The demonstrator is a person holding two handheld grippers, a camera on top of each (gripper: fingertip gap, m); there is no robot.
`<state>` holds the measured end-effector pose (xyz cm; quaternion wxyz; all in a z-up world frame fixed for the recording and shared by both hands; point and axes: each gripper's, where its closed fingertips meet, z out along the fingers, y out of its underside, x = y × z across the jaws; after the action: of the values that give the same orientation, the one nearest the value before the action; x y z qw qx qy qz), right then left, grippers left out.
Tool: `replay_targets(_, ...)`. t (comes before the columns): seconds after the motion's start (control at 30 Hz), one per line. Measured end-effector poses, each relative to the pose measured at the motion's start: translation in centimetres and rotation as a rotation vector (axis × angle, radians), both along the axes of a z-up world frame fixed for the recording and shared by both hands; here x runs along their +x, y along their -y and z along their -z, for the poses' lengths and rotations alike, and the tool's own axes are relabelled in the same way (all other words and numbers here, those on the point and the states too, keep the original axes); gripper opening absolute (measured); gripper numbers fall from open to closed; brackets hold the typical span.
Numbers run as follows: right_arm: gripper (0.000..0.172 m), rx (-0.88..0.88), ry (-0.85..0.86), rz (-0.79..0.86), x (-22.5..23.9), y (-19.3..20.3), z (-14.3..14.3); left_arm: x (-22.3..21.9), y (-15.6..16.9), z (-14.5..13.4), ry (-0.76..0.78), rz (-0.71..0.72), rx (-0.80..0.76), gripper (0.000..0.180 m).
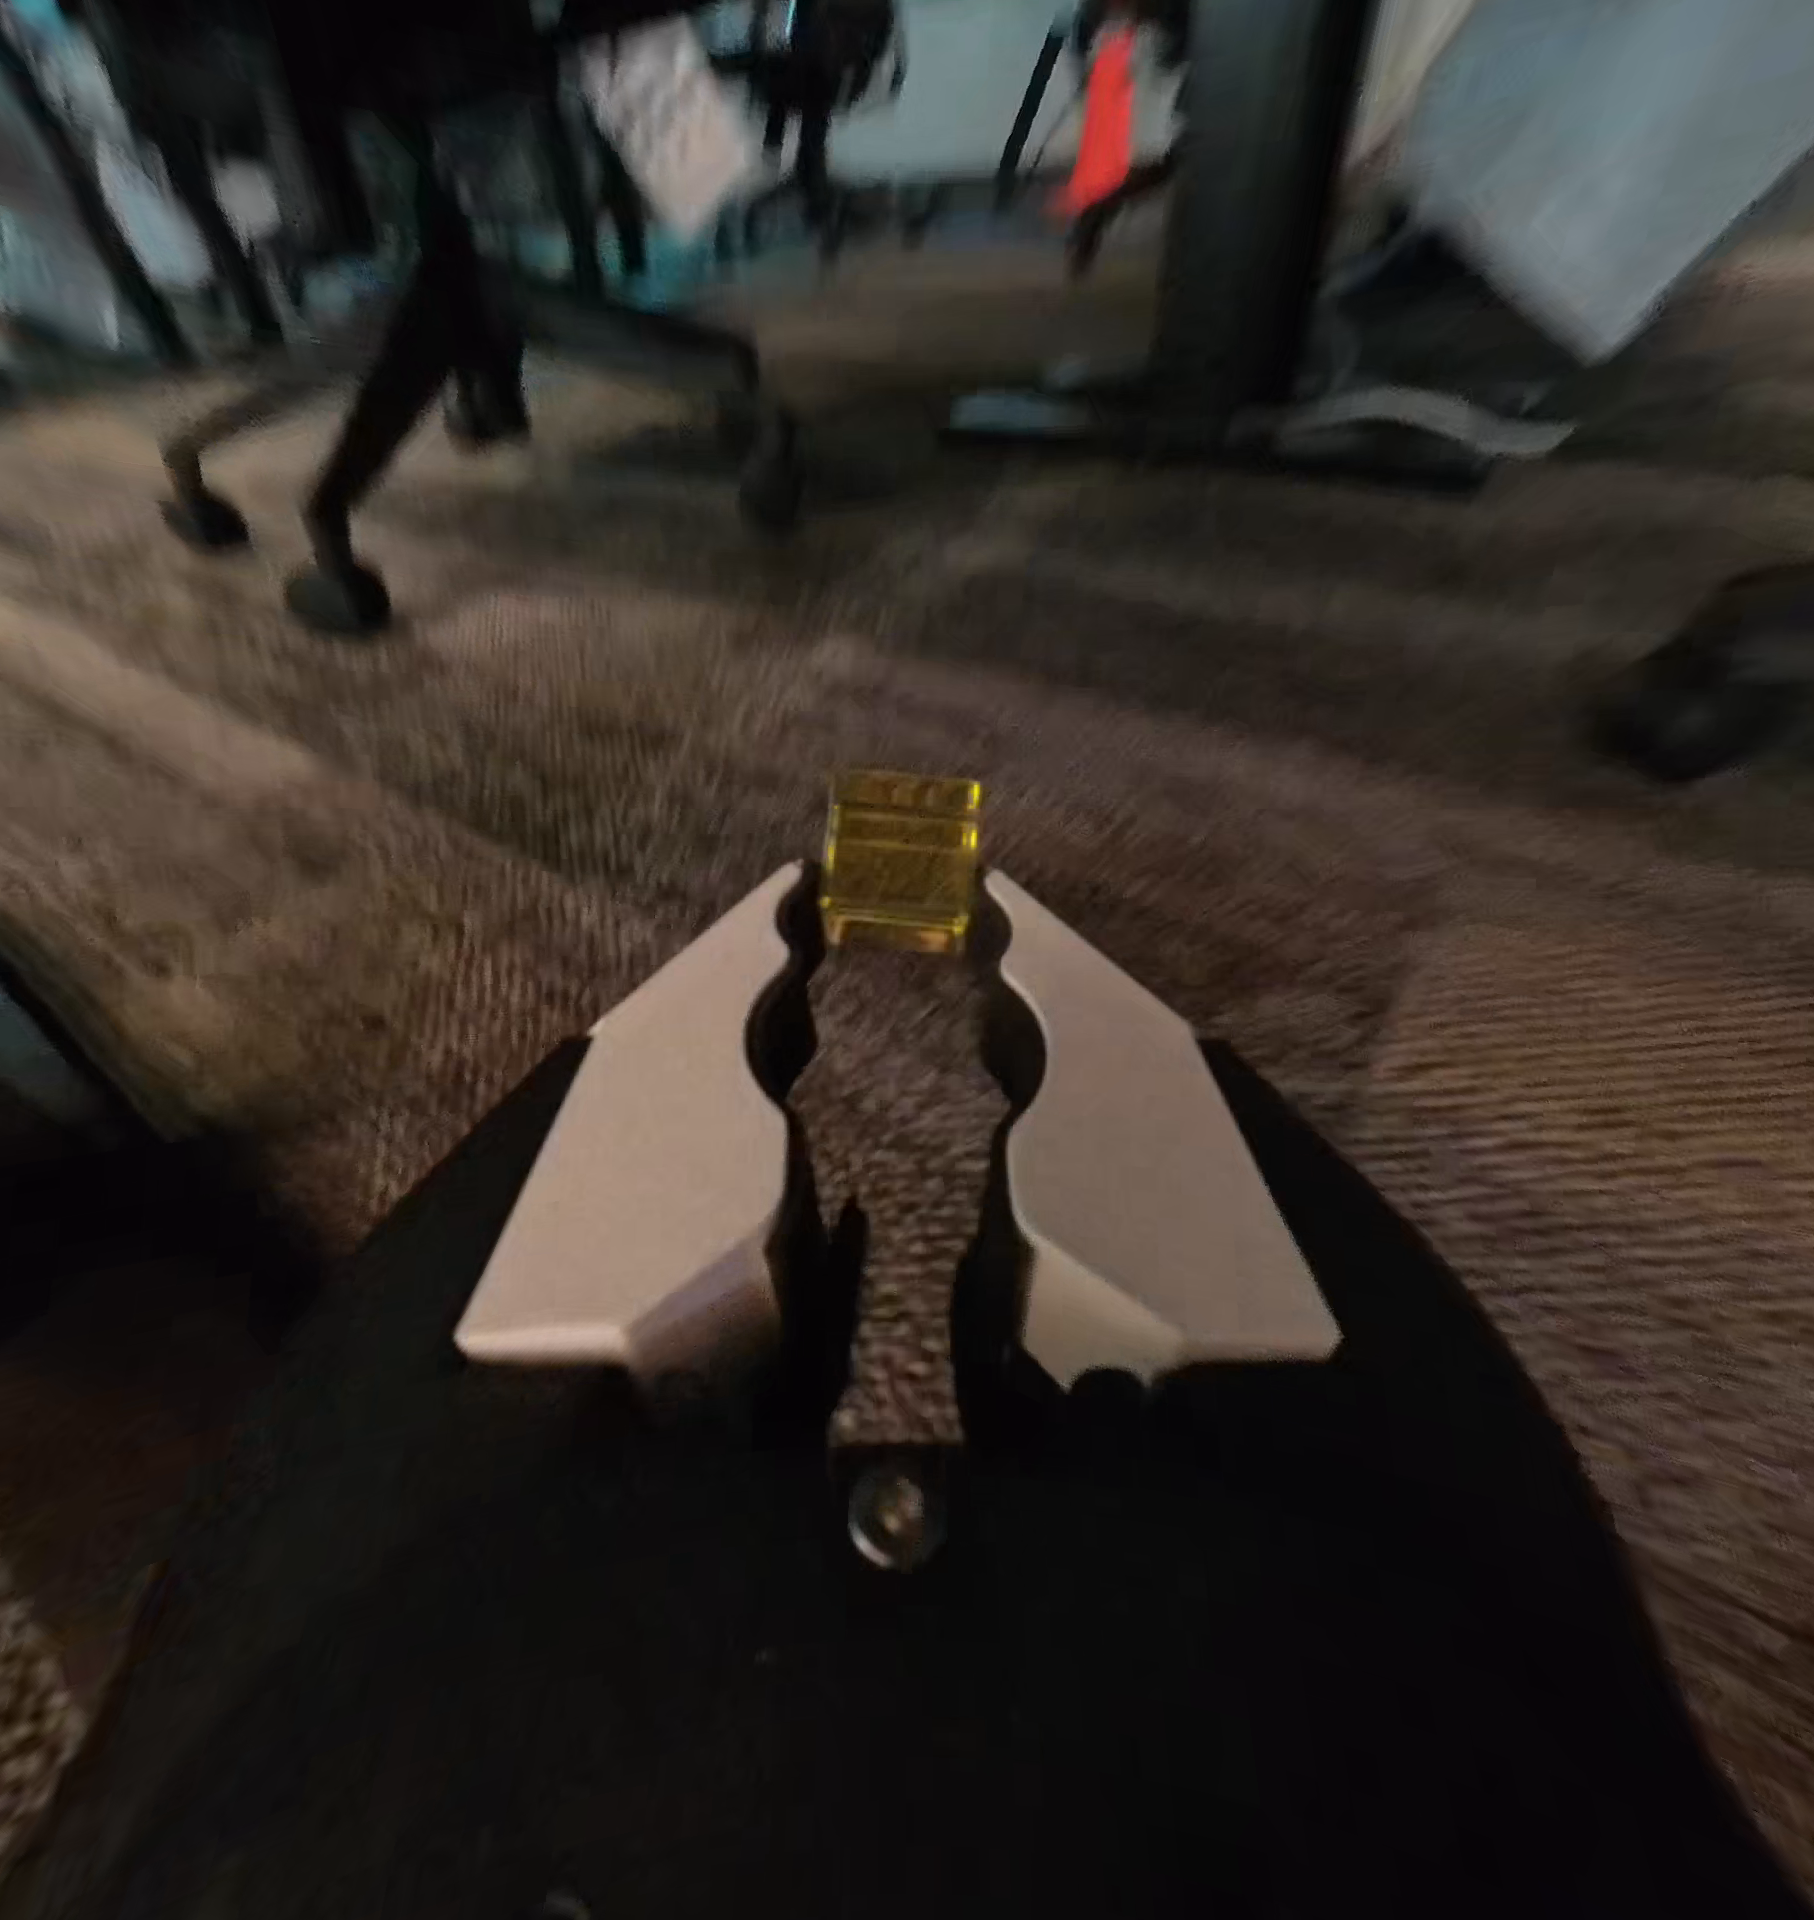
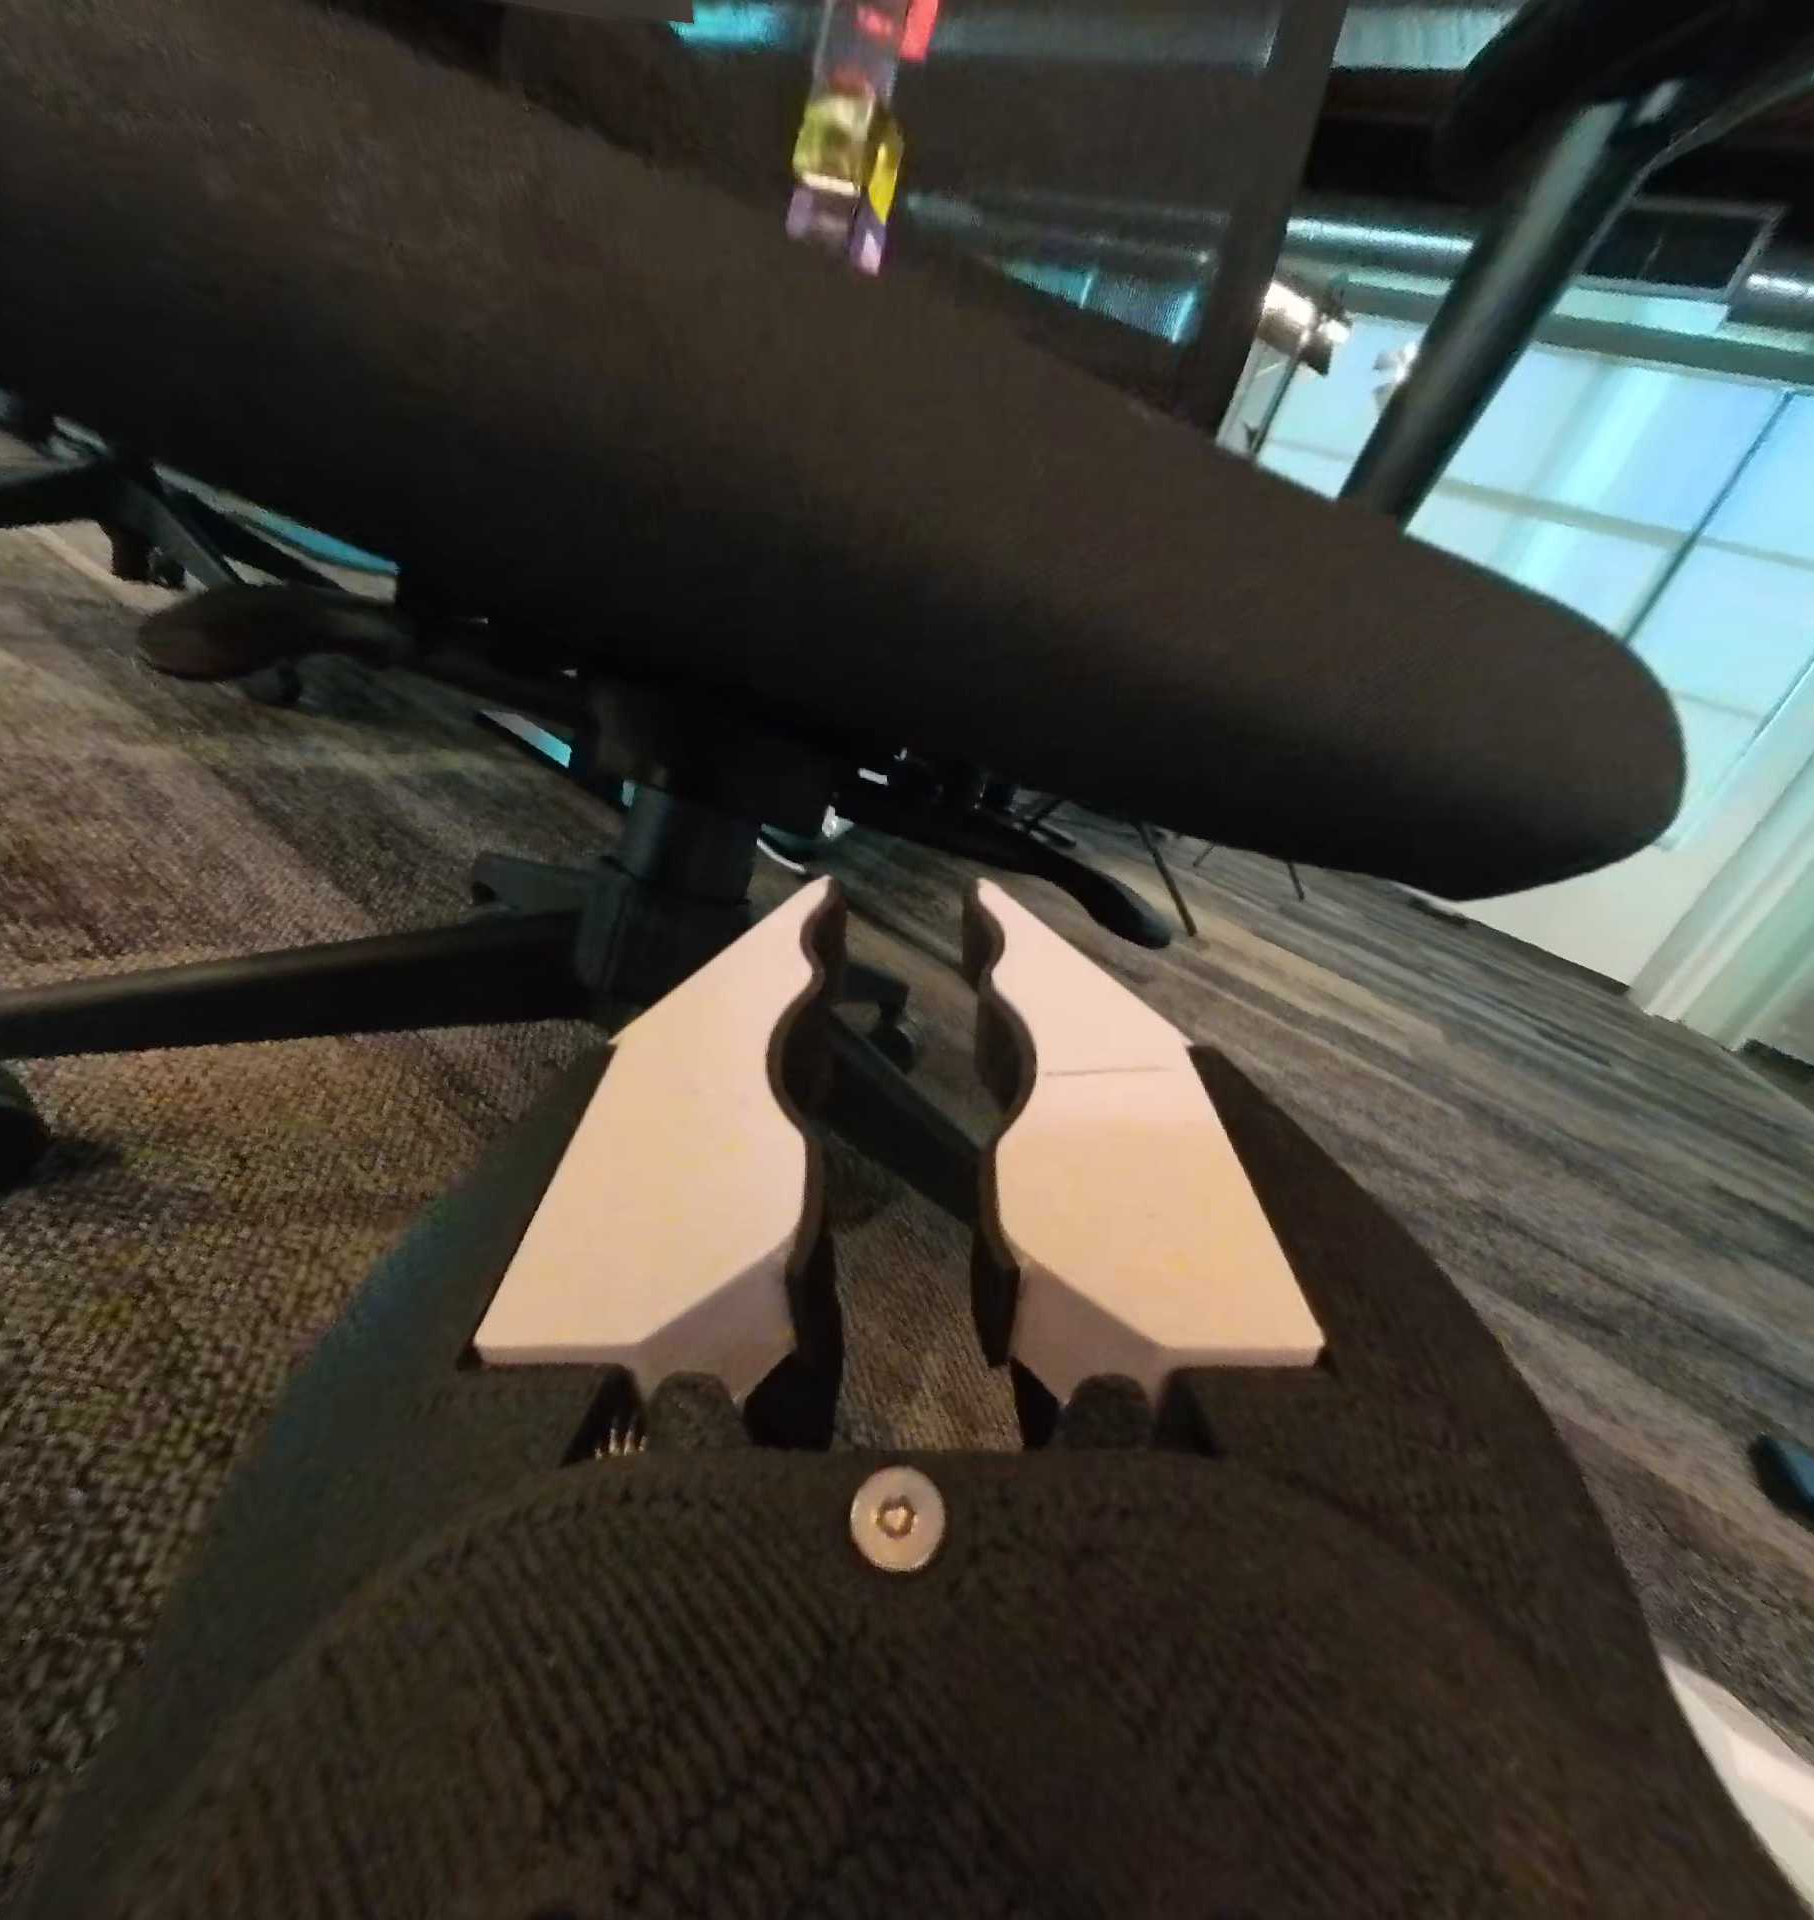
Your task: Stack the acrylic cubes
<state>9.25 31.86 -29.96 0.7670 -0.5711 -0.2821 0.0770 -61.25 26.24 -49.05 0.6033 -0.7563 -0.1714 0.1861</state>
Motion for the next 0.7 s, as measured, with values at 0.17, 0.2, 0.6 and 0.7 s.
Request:
replay_targets(0.17,0.024,0.096,-0.036,-0.067,0.5,2.3,-2.0,15.2,7.4,-14.2,-0.144,0.2,0.219,0.027)
replay_targets(0.2,0.025,0.114,-0.015,-0.078,0.6,2.5,-2.2,18.1,9.0,-16.4,-0.172,0.227,0.251,0.027)
replay_targets(0.6,0.052,-0.611,-0.298,-1.295,-13.3,21.6,-14.0,51.4,15.7,-32.1,-0.6,0.595,0.522,0.028)
replay_targets(0.7,0.051,-0.56,-0.217,-1.253,-13.4,22.5,-15.0,56.4,17.0,-33.4,-0.709,0.625,0.607,0.027)
